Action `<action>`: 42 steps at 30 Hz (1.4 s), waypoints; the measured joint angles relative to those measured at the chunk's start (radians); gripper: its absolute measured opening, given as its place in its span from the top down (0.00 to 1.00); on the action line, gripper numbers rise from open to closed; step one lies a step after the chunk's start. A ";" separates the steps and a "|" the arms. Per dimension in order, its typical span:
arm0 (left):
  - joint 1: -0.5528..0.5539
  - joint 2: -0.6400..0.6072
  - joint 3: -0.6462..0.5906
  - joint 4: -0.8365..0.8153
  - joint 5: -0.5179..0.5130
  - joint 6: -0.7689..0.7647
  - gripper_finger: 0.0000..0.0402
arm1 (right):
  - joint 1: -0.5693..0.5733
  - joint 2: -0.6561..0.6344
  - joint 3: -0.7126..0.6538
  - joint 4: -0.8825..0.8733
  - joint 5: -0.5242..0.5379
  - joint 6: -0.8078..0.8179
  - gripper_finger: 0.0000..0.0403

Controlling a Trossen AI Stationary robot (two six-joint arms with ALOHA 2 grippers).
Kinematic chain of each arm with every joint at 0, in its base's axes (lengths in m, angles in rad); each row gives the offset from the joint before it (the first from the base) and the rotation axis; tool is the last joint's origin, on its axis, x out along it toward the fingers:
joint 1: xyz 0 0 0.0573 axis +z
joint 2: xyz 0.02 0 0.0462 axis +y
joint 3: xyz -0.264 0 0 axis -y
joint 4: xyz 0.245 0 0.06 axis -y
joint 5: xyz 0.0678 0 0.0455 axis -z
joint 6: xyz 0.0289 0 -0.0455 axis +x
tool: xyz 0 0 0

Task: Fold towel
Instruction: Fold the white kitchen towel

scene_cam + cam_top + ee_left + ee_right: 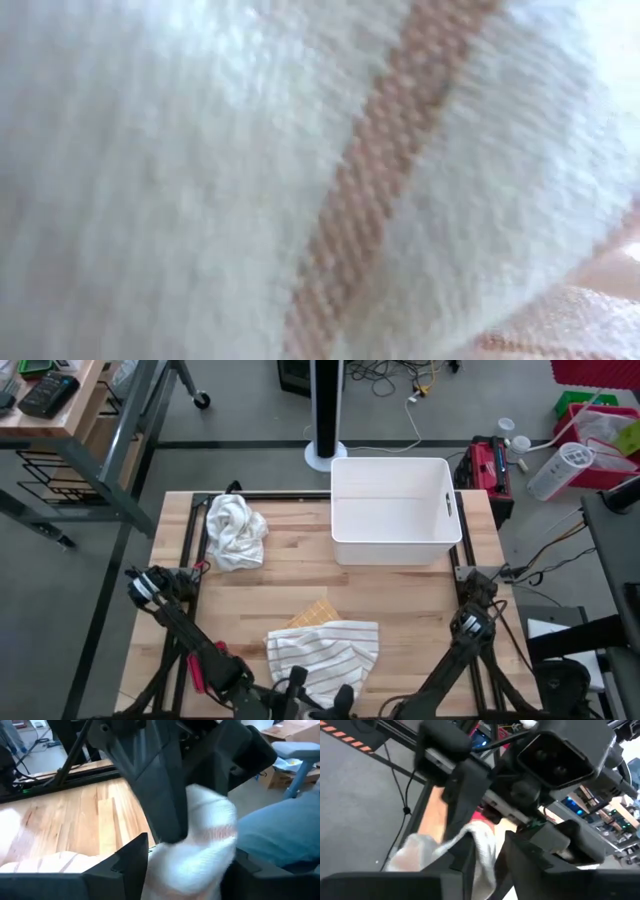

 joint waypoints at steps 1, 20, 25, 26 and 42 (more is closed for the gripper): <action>0.000 0.000 0.000 0.001 0.000 0.005 0.57 | 0.006 0.000 0.003 -0.015 0.001 0.013 0.74; -0.004 -0.001 0.000 -0.004 -0.009 0.110 0.96 | 0.047 -0.001 0.014 -0.212 0.108 0.215 0.57; -0.004 -0.001 0.000 -0.005 -0.052 0.120 0.98 | 0.071 -0.003 0.059 -0.346 0.194 0.299 0.57; -0.006 -0.002 0.000 -0.004 -0.058 0.123 0.99 | 0.079 -0.003 0.069 -0.385 0.212 0.326 0.57; -0.011 -0.002 0.000 0.025 -0.077 0.136 0.99 | 0.137 -0.004 0.033 -0.865 0.232 1.040 0.57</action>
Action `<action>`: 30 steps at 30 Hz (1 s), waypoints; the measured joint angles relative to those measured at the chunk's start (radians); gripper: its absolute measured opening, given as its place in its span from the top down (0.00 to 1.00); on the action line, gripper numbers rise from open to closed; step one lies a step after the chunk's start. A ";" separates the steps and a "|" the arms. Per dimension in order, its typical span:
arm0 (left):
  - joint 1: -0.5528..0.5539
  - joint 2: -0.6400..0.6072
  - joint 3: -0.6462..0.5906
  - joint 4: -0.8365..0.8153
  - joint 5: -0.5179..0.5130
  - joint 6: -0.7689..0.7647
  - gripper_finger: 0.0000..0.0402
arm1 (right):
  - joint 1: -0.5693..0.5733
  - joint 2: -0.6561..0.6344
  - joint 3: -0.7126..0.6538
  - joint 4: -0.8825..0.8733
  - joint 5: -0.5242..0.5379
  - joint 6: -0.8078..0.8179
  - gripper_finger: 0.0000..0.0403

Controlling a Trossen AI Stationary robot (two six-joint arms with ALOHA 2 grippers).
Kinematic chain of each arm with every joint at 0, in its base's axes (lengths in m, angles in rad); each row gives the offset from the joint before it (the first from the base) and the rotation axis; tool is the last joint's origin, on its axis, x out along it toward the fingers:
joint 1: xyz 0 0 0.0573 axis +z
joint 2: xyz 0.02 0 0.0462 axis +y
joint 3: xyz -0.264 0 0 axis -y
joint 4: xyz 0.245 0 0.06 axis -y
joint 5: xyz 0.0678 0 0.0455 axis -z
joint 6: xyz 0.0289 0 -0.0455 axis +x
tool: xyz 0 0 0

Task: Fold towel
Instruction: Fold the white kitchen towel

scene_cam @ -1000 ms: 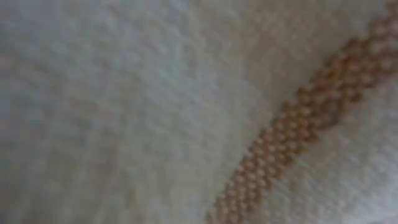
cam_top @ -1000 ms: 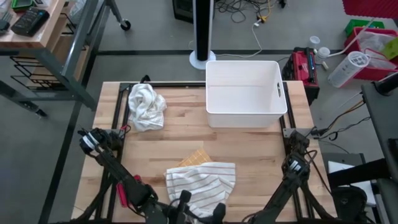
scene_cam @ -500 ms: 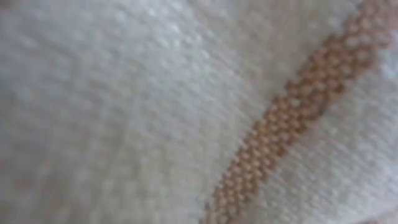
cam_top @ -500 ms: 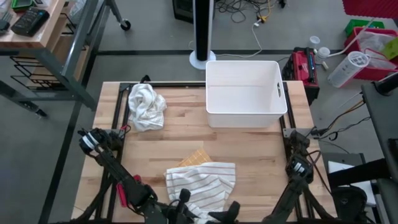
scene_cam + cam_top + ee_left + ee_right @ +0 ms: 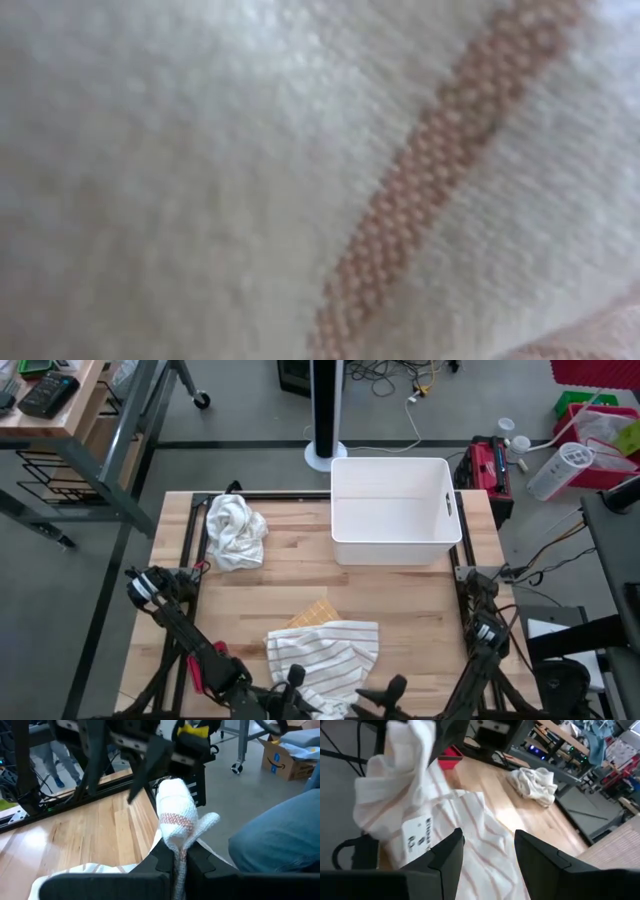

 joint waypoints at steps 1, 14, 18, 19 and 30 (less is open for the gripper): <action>0.000 0.000 0.000 0.005 0.000 0.003 0.99 | 0.001 0.000 -0.013 0.021 0.000 -0.005 0.57; 0.000 -0.022 0.001 0.127 0.000 0.048 0.98 | -0.001 0.005 -0.071 0.438 0.011 -0.334 0.58; 0.000 -0.022 0.001 0.126 0.000 0.050 0.98 | -0.010 0.004 -0.071 0.477 0.053 -0.365 0.58; 0.000 -0.022 0.001 0.124 0.001 0.050 0.98 | -0.011 0.004 -0.071 0.482 0.054 -0.367 0.59; 0.000 -0.021 0.001 0.101 0.002 0.048 0.98 | -0.013 0.004 -0.071 0.531 0.097 -0.385 0.62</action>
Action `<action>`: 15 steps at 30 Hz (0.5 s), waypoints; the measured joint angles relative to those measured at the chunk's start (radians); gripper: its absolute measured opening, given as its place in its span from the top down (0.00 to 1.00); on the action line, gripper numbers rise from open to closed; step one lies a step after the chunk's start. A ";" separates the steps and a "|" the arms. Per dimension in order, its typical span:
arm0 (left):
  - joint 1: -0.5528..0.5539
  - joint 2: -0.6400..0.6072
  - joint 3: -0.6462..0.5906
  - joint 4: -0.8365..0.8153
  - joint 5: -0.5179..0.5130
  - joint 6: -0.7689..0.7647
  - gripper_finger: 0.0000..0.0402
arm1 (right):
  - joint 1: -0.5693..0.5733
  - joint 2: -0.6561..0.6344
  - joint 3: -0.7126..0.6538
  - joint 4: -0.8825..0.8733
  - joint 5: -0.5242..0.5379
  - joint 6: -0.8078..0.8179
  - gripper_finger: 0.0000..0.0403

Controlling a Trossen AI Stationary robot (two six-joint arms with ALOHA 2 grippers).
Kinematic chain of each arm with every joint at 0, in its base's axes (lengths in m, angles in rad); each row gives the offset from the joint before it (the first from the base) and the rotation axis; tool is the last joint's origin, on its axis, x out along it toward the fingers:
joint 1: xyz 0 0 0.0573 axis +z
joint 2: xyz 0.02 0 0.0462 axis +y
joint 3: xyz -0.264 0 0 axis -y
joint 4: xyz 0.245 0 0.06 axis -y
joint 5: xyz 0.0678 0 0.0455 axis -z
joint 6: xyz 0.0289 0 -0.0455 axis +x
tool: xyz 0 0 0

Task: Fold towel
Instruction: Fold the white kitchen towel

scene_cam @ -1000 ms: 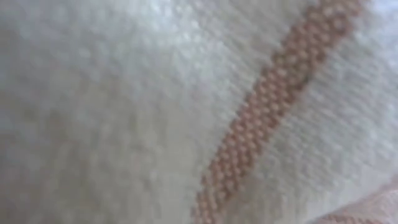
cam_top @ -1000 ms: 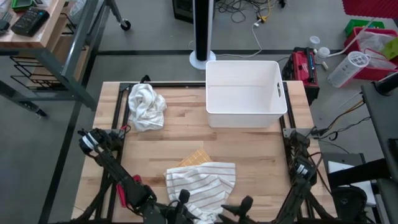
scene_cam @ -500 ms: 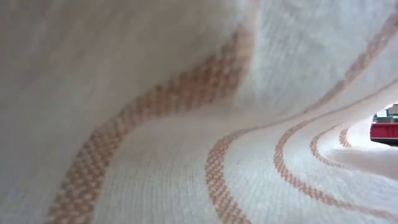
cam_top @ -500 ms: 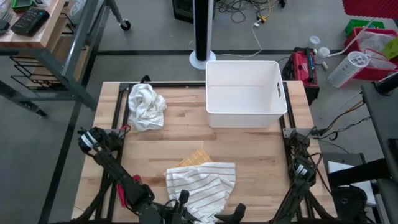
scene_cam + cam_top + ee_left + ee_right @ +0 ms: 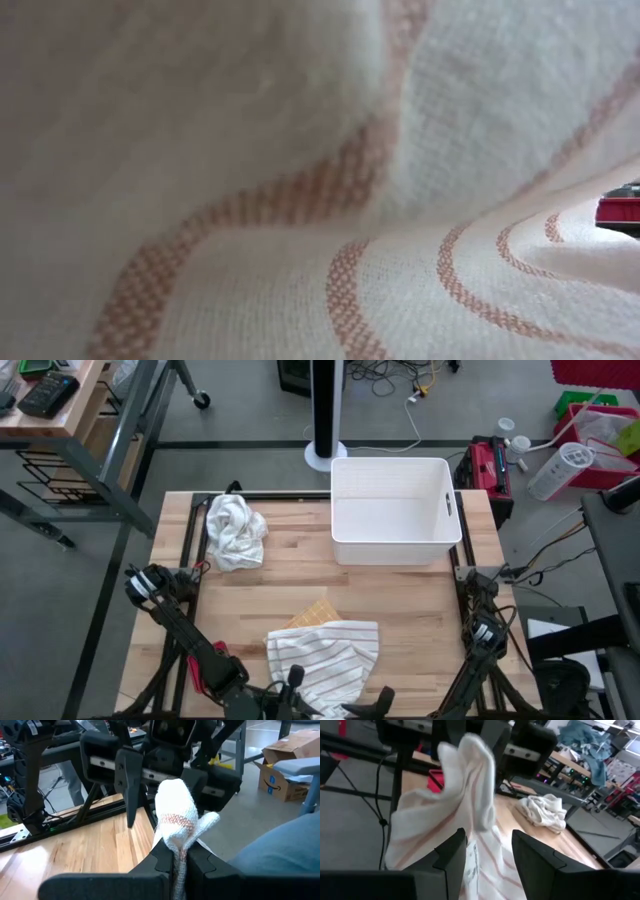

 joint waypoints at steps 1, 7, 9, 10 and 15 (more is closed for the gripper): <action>0.000 0.000 0.000 -0.002 0.000 0.000 0.98 | -0.001 0.000 0.000 0.018 0.003 -0.013 0.62; 0.000 0.001 0.000 -0.007 -0.006 -0.004 0.98 | -0.002 0.000 0.000 0.166 -0.017 -0.173 0.63; 0.000 0.001 0.000 -0.007 -0.006 -0.004 0.98 | -0.005 0.000 0.000 0.221 -0.018 -0.236 0.65; 0.000 0.001 0.000 -0.007 -0.006 -0.004 0.98 | -0.009 0.000 0.000 0.242 -0.017 -0.253 0.67; -0.001 0.001 0.000 0.002 0.036 -0.009 0.95 | -0.031 0.000 0.001 0.257 -0.019 -0.289 0.94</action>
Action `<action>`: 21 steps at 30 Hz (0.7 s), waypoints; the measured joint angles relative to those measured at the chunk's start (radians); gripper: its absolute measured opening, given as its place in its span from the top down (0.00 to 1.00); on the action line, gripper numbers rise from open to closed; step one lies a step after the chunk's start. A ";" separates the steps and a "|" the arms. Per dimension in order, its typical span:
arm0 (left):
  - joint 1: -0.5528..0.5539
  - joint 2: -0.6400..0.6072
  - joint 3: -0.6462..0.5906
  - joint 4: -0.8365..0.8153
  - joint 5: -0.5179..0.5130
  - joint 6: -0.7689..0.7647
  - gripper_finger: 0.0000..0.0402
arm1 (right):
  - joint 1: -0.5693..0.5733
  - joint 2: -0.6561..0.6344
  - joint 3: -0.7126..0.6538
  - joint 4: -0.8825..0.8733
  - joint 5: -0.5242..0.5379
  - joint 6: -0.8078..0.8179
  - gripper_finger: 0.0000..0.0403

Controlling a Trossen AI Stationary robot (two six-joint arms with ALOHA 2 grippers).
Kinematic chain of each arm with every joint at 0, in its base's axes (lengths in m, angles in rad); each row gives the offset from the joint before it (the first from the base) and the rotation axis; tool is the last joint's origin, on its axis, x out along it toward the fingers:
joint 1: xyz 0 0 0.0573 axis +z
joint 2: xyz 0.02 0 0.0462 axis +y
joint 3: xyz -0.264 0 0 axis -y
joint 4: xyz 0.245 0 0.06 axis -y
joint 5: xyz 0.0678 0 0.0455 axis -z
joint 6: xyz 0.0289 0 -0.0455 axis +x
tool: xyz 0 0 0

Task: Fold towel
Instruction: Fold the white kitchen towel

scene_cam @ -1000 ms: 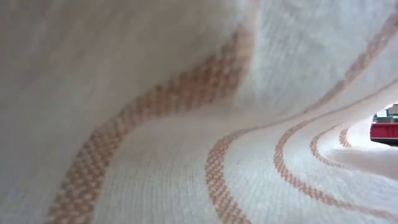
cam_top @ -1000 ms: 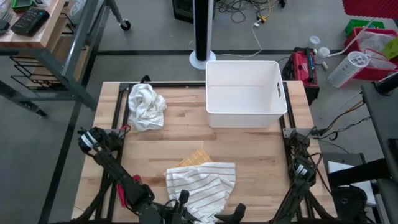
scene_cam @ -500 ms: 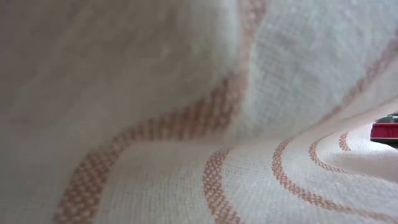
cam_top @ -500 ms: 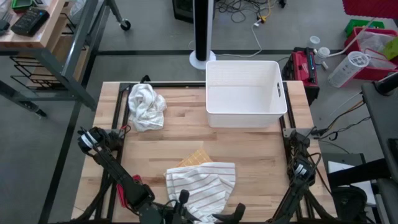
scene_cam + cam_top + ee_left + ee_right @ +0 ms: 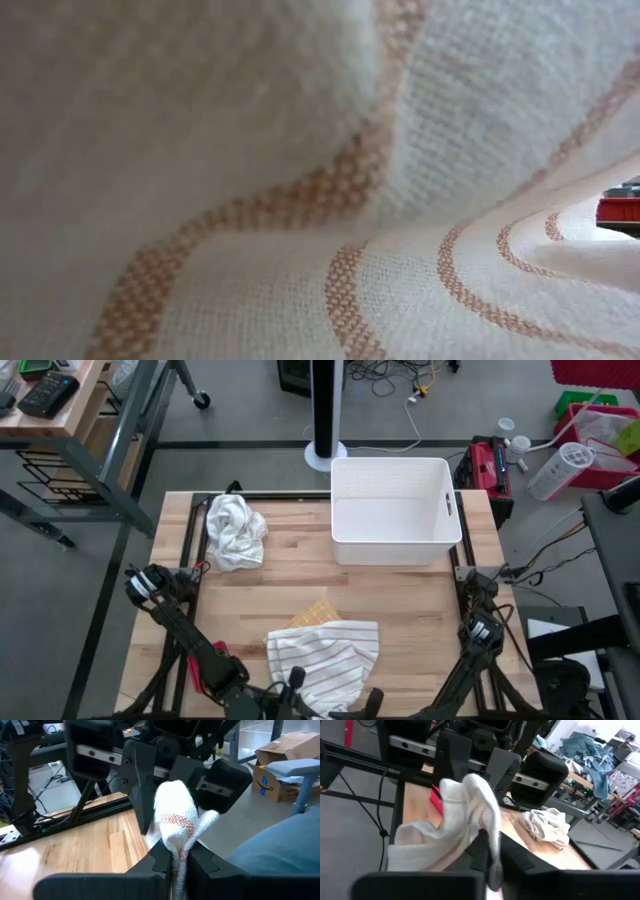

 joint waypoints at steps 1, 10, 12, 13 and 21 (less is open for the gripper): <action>0.000 0.000 0.000 0.002 0.009 0.000 0.94 | -0.001 0.000 0.000 0.000 -0.001 -0.013 0.97; -0.009 -0.001 0.000 0.004 0.016 -0.022 0.87 | 0.017 -0.023 0.000 -0.003 -0.007 -0.088 0.99; -0.015 -0.006 0.000 -0.001 0.016 -0.025 0.87 | 0.019 -0.028 0.000 -0.010 -0.028 -0.106 0.99; -0.020 -0.010 0.000 0.000 0.016 -0.026 0.87 | 0.019 -0.030 0.000 -0.014 -0.056 -0.110 1.00; -0.069 -0.042 -0.001 -0.052 0.017 -0.064 0.87 | 0.018 -0.041 0.000 -0.131 -0.154 -0.044 1.00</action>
